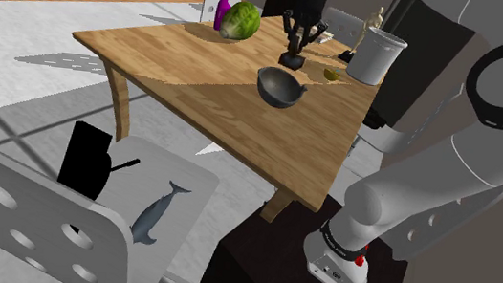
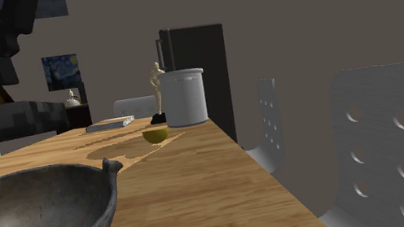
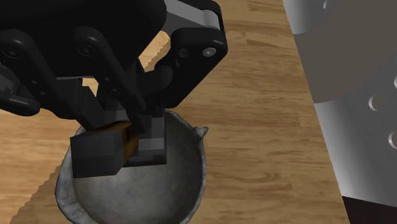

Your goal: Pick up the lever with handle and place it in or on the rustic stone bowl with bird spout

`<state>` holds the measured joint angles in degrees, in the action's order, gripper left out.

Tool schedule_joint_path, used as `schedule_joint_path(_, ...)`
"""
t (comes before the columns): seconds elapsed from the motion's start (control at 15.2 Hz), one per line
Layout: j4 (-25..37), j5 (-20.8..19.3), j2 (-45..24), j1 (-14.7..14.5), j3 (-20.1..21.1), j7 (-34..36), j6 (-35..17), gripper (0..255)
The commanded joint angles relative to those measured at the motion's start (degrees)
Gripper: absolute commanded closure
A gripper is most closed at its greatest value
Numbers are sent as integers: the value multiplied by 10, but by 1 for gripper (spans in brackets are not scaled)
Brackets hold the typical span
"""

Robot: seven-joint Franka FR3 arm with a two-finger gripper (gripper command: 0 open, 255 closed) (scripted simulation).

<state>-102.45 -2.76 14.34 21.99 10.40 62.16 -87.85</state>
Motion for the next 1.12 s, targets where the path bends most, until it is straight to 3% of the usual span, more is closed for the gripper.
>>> schedule_joint_path(0.0,-21,1,5,0,0,0,-16,255)
schedule_joint_path(0.4,-83,3,16,-1,-1,3,-67,255)
schedule_joint_path(0.92,-83,3,16,-1,-1,3,-67,255)
schedule_joint_path(0.99,-83,3,16,-1,-1,3,-67,0)
schedule_joint_path(1.06,-83,3,16,-1,-1,3,-67,0)
